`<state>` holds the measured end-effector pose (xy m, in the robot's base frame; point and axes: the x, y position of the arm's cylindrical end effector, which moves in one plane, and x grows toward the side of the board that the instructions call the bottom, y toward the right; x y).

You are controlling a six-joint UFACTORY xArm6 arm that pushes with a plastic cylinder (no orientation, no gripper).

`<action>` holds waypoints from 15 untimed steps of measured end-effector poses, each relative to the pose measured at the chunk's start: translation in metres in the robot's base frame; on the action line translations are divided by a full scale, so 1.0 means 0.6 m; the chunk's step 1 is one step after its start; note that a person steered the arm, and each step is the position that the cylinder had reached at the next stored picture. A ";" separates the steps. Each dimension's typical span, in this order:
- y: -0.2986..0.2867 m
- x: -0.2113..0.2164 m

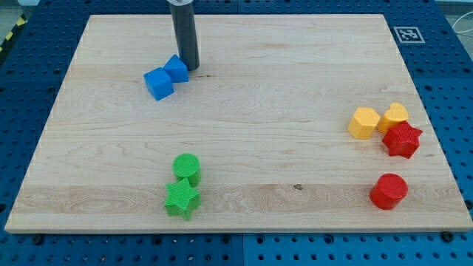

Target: Slide the red circle along with the yellow hexagon to the center right

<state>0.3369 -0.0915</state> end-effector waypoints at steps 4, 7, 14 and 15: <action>0.191 0.033; 0.310 0.381; 0.430 0.421; 0.452 0.412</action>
<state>0.5843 0.1795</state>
